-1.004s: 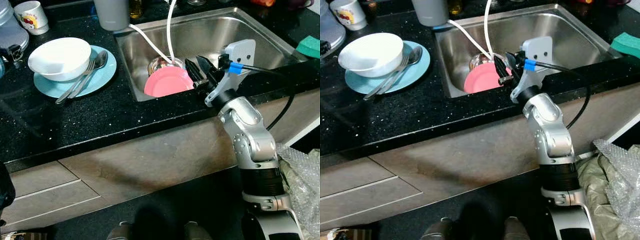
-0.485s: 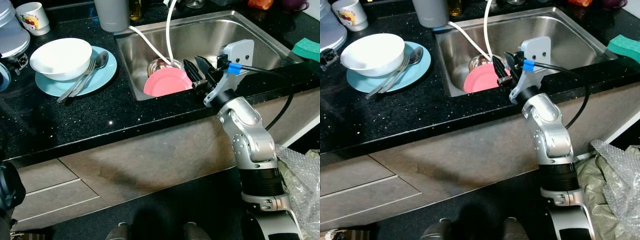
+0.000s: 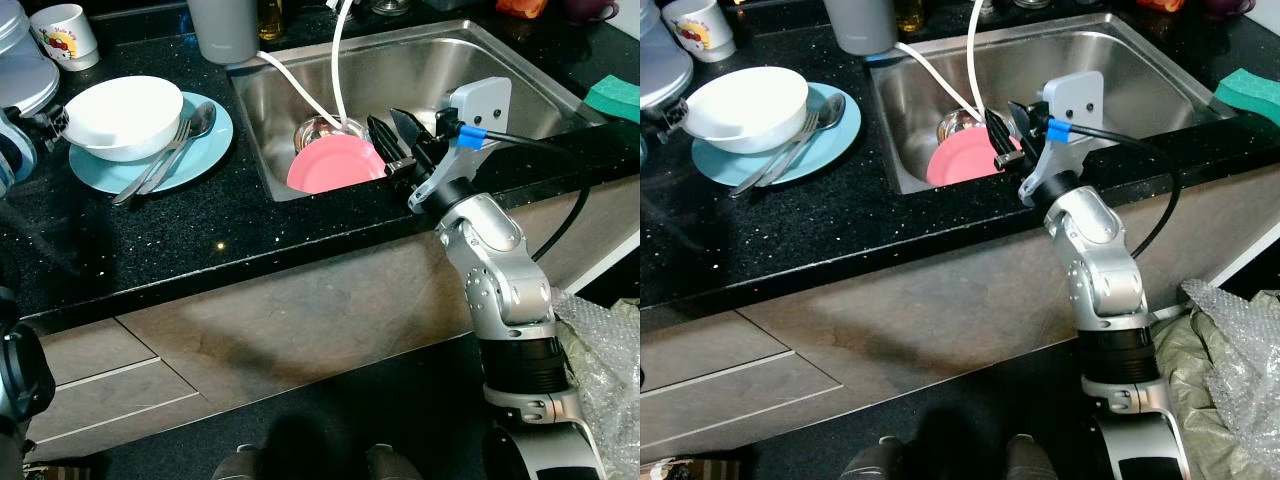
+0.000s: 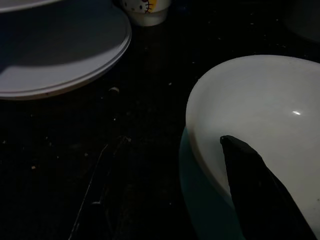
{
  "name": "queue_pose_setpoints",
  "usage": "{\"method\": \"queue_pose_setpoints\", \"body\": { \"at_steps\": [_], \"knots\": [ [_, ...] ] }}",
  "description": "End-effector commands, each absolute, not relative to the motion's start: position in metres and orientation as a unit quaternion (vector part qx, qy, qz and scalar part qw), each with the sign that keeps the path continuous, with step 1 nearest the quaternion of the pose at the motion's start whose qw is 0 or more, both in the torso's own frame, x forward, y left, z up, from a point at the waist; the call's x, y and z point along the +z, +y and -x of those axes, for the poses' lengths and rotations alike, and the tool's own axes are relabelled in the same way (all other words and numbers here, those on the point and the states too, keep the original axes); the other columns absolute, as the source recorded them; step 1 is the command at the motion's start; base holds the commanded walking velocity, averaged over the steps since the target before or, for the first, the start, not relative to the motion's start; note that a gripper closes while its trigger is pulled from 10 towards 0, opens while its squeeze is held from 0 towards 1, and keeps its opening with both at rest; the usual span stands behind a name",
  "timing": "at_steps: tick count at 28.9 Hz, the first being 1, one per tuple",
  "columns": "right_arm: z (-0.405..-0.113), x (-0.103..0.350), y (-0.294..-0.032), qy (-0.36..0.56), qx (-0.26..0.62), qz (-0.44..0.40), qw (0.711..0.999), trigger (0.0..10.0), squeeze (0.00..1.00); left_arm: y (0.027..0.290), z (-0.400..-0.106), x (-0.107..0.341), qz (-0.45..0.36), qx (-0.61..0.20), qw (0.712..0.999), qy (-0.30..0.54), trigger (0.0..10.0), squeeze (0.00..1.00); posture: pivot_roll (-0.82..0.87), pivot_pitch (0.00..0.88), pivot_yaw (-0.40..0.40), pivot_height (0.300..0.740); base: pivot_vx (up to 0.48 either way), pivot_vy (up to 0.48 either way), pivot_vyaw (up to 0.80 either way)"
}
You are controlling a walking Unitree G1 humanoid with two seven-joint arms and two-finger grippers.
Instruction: Kitchen organization
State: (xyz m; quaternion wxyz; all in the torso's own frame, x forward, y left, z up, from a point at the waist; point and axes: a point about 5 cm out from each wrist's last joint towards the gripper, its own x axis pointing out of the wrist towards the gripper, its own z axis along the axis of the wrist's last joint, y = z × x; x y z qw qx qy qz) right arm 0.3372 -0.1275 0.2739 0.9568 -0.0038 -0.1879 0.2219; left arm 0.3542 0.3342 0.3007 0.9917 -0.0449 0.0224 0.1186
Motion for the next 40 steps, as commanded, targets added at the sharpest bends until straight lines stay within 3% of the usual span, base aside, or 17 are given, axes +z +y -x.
{"method": "queue_pose_setpoints", "body": {
  "at_steps": [1,8,24,32,34,35,36,40],
  "knots": [
    [-0.335,0.273,-0.125,-0.193,0.228,0.004,0.954,10.0,0.0,0.339,-0.353,0.3,0.045,0.127,0.991,0.027,10.0,0.0,0.04,0.182,0.034,0.74,0.0,0.0,0.0],
    [-0.336,0.273,-0.125,-0.195,0.23,0.006,0.953,10.0,0.0,0.336,-0.359,0.293,0.057,0.116,0.991,0.045,10.0,0.0,0.04,0.183,0.034,0.74,0.0,0.0,0.0],
    [-0.336,0.274,-0.126,-0.197,0.23,0.008,0.953,10.0,0.0,0.324,-0.368,0.307,0.017,0.077,0.997,0.002,10.0,0.0,0.04,0.186,0.037,0.74,0.0,0.0,0.0],
    [-0.336,0.273,-0.125,-0.196,0.232,0.009,0.953,10.0,0.0,0.327,-0.37,0.294,0.049,0.085,0.994,0.056,10.0,0.0,0.04,0.186,0.039,0.74,0.0,0.0,0.0],
    [-0.336,0.273,-0.125,-0.196,0.232,0.009,0.953,10.0,0.0,0.327,-0.37,0.294,0.053,0.082,0.994,0.057,3.9,0.0,0.04,0.186,0.04,0.74,0.0,0.0,0.0],
    [-0.336,0.273,-0.125,-0.196,0.232,0.009,0.953,10.0,0.0,0.327,-0.37,0.294,0.053,0.082,0.994,0.057,3.9,0.0,0.04,0.186,0.04,0.74,0.0,0.0,0.0],
    [-0.336,0.273,-0.125,-0.196,0.231,0.01,0.953,10.0,0.0,0.326,-0.37,0.294,0.059,0.08,0.993,0.057,0.1,0.0,0.04,0.185,0.04,0.74,0.0,0.0,0.0],
    [-0.336,0.273,-0.125,-0.196,0.231,0.009,0.953,10.0,0.0,0.326,-0.371,0.294,0.063,0.076,0.993,0.058,0.0,0.0,0.04,0.185,0.041,0.74,0.0,0.0,0.0]
  ]
}}
